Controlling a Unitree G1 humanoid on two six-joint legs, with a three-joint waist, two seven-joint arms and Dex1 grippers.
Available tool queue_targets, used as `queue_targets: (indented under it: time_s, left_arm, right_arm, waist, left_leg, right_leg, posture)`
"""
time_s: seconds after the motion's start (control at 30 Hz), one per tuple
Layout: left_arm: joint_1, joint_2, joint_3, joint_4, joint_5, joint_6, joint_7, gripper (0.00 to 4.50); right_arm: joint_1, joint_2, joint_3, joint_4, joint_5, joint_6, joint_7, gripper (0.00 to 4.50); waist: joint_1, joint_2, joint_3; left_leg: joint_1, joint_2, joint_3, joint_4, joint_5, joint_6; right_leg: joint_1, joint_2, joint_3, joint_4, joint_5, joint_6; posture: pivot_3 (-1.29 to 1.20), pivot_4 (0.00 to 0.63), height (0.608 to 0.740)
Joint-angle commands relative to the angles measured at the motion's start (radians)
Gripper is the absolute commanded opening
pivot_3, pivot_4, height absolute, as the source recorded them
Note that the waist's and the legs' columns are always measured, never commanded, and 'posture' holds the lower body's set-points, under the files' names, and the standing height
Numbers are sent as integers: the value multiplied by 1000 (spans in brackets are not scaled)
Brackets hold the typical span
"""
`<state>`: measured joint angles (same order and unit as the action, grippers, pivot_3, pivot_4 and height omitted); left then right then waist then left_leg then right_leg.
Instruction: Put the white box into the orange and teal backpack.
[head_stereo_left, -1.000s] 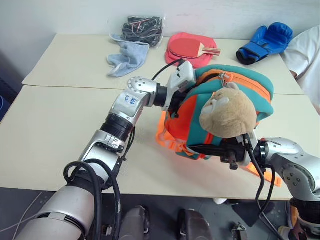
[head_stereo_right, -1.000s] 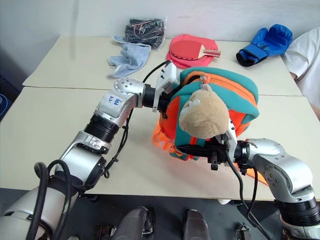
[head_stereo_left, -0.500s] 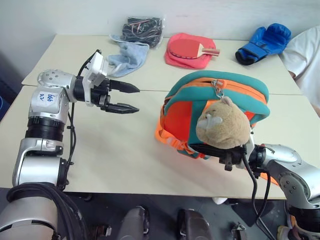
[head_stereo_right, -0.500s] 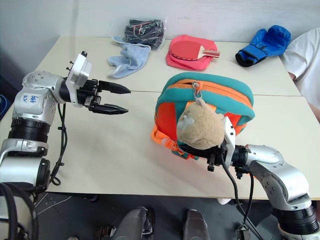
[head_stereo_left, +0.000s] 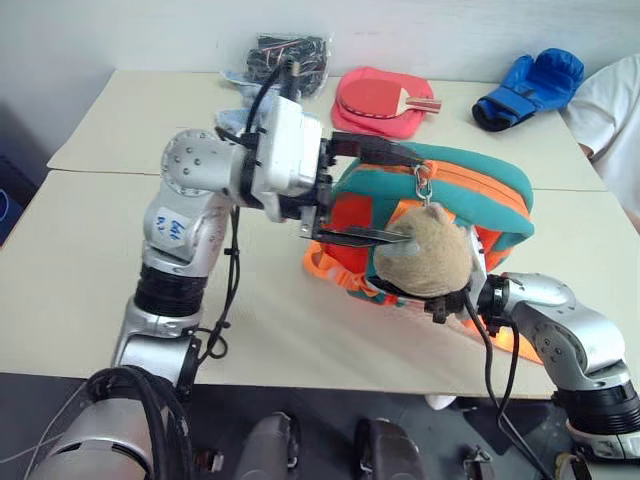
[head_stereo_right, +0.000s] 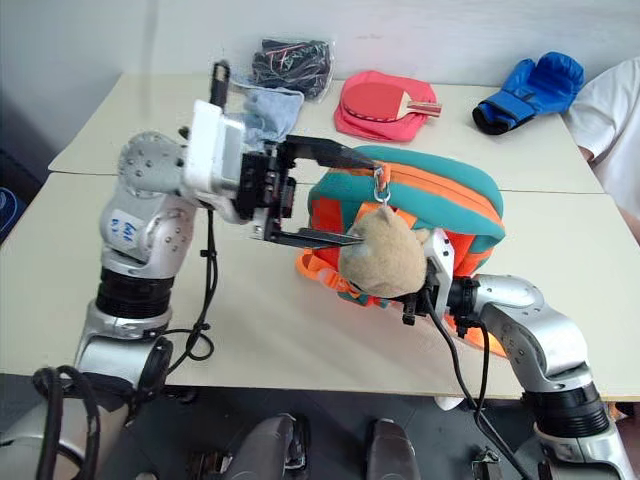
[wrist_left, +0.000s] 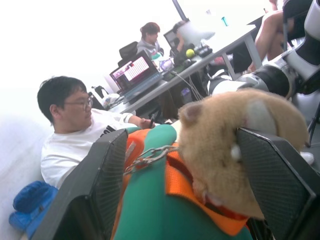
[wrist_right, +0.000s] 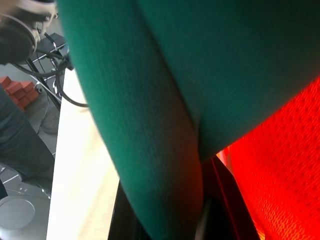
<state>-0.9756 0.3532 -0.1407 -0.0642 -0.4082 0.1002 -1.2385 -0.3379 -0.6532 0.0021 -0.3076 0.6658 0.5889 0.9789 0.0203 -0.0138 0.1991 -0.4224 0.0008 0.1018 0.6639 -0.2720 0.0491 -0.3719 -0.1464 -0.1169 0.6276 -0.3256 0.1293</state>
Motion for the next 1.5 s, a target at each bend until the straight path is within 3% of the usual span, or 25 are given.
queue_targets:
  time_s: [0.03, 0.17, 0.27, 0.53, 0.67, 0.93, 1.17, 1.33, 1.5]
  left_arm:
    - [-1, -16, -31, -11, 8, -54, -24, 3608]
    - [-9, -38, -91, 11, 26, -86, -66, 3608]
    - [-14, -47, -121, 39, 55, -102, -74, 3096]
    - [-22, -35, -97, 96, 68, -89, -51, 868]
    - [-57, -9, 30, 149, -30, 13, 2, 211]
    - [-150, 50, 284, 293, -205, 265, 223, 177]
    - [-159, 79, 343, 368, -202, 394, 417, 177]
    - [-154, 81, 435, 436, -290, 522, 534, 177]
    - [-166, 71, 492, 438, -360, 510, 521, 177]
  right_arm:
    - [-13, 8, 10, -21, 4, 4, 4, 0]
    - [-13, 8, 8, -26, 6, 15, -3, 0]
    - [-15, 12, 6, -29, 6, 17, -8, 0]
    - [-10, 27, -14, -40, 17, 23, -31, 0]
    - [5, 32, -40, -52, 33, 28, -50, 0]
    - [53, 49, -97, -93, 97, 39, -89, 0]
    - [98, 72, -138, -140, 151, 46, -153, 0]
    - [145, 67, -160, -172, 175, 41, -183, 0]
    - [184, 67, -170, -179, 173, 15, -193, 0]
  waist:
    - [-1, 0, 0]
    - [1, 0, 0]
    - [0, 0, 0]
    - [1, 0, 0]
    - [0, 0, 0]
    - [-1, 0, 0]
    - [1, 0, 0]
    - [-3, 0, 0]
    - [-3, 0, 0]
  left_leg:
    - [0, 0, 0, 0, 0, 0]
    - [0, 0, 0, 0, 0, 0]
    - [0, 0, 0, 0, 0, 0]
    - [0, 0, 0, 0, 0, 0]
    - [0, 0, 0, 0, 0, 0]
    - [0, 0, -2, 0, 0, 0]
    - [0, 0, -3, 0, 0, 0]
    - [1, 0, -3, 0, 0, 0]
    - [0, 0, -2, 0, 1, 0]
  right_leg:
    - [0, 0, 0, 0, 0, 0]
    - [0, 0, 0, 0, 0, 0]
    - [0, 0, 0, 0, 0, 0]
    - [0, 0, 0, 0, 0, 0]
    - [0, 0, 0, 0, 0, 0]
    - [1, 0, -1, 1, 0, 0]
    - [2, 0, -2, 1, 0, 0]
    - [1, 0, -2, 1, 0, 0]
    - [1, 0, -2, 1, 0, 0]
  posture:
    - [0, 150, 740]
    - [0, 150, 740]
    - [0, 150, 740]
    - [0, 150, 740]
    - [0, 150, 740]
    - [0, 150, 740]
    - [0, 150, 740]
    - [0, 150, 740]
    - [0, 150, 740]
